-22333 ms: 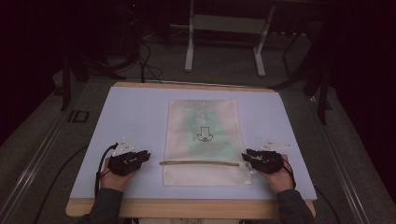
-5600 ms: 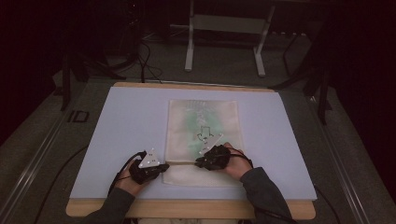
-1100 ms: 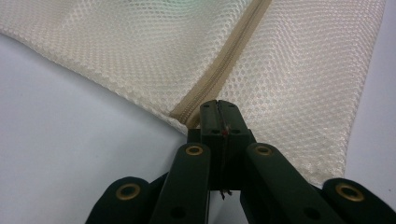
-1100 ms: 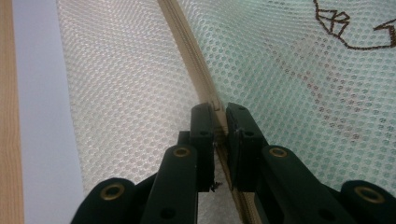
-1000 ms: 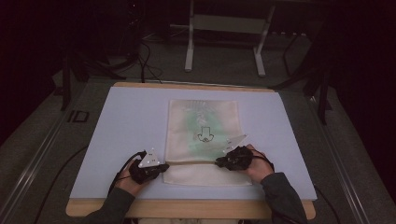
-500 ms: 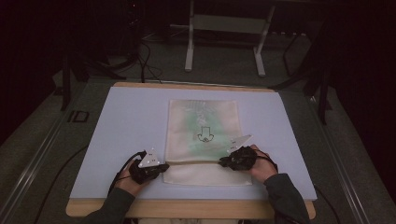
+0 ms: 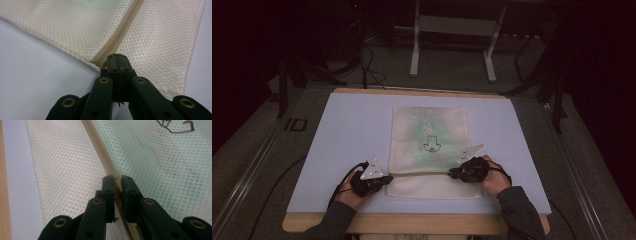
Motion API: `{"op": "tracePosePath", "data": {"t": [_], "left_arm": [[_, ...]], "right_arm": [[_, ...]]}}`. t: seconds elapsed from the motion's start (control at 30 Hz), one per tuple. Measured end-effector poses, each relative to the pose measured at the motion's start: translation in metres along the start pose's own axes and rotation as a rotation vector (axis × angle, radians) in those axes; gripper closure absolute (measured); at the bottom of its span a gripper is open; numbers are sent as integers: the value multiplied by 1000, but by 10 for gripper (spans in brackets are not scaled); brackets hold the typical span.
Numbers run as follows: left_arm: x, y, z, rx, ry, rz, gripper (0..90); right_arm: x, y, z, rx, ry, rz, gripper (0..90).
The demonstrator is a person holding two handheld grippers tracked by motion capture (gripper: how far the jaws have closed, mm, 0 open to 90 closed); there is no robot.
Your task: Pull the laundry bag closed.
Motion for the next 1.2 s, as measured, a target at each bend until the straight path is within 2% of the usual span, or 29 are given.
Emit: {"op": "tracePosePath", "data": {"t": [1.2], "left_arm": [[0, 0, 0, 0, 1, 2, 896]], "right_arm": [[25, 9, 22, 31, -4, -51, 821]]}}
Point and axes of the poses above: each handheld gripper's, and its own axes: z roughly backward along the jaws, x roughly out of its underside, y roughly to its right, the point moved 4 cm from there along -z, roughly forward along the jaws, and after that the axes turned 1 degree about x, right-handed, at the moved point
